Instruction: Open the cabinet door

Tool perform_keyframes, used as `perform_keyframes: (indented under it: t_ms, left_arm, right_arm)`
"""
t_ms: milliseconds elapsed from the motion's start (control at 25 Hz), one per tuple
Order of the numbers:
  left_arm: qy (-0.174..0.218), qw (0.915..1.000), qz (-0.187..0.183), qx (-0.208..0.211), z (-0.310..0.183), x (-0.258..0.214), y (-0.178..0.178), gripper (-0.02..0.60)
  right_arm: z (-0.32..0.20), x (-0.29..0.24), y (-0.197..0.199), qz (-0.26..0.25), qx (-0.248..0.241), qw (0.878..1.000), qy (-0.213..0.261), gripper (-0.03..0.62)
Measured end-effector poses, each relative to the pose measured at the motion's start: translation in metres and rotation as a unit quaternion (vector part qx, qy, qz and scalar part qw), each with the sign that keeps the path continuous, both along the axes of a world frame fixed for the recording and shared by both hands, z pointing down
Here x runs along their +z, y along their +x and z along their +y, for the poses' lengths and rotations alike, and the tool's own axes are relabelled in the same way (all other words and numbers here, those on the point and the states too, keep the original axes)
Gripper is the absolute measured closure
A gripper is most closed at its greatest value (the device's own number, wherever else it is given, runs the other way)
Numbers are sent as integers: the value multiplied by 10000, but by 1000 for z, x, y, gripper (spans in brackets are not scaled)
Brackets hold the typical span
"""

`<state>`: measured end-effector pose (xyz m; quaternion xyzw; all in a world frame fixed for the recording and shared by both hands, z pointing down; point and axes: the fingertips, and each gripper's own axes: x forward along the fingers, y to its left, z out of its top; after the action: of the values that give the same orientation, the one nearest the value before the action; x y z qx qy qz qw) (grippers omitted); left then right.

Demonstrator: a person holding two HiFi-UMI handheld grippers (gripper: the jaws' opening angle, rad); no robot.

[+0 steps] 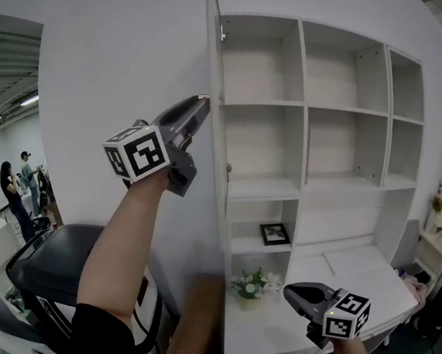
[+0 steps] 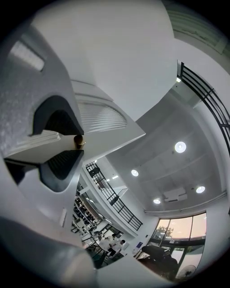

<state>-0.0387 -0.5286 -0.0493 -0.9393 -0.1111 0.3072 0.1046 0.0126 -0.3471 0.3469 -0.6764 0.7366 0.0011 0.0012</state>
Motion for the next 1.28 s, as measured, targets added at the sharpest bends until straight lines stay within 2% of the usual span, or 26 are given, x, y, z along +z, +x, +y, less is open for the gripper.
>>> perform_keyframes:
  t_ms: [160, 320, 440, 560, 680, 800, 960, 1080, 1280]
  left_arm:
    - [-32, 10000, -53, 41, 1, 6, -11, 481]
    - [-76, 9996, -93, 252, 13, 17, -33, 416]
    - [-41, 9988, -371, 311, 23, 45, -41, 410]
    - [-131, 9963, -806, 282, 31, 89, -51, 411]
    - [-167, 9918, -1262, 109, 42, 137, -57, 457]
    - [-64, 9847, -1718, -303, 59, 192, -65, 513]
    - [-76, 9743, -2125, -743, 94, 264, -91, 529]
    - [-331, 9702, -2339, -543, 132, 312, -104, 560]
    - [-660, 9620, -2646, -129, 200, 370, -114, 571]
  right_arm:
    - [-5, 0, -3, 19, -89, 10000, -16, 592]
    - [-10, 1, -10, 30, -176, 9998, -119, 592]
    - [-12, 1, -14, 28, -231, 9996, -165, 592]
    - [-7, -7, -18, 63, -232, 9996, -150, 592]
    - [7, -18, -23, 125, -180, 9997, -83, 592]
    - [22, -30, -36, 152, -231, 9996, 22, 592]
    - [45, -42, -56, 170, -342, 9991, 177, 592]
    - [60, -35, -75, 82, -476, 9986, 204, 592]
    - [92, -13, -108, -102, -668, 9975, 181, 592]
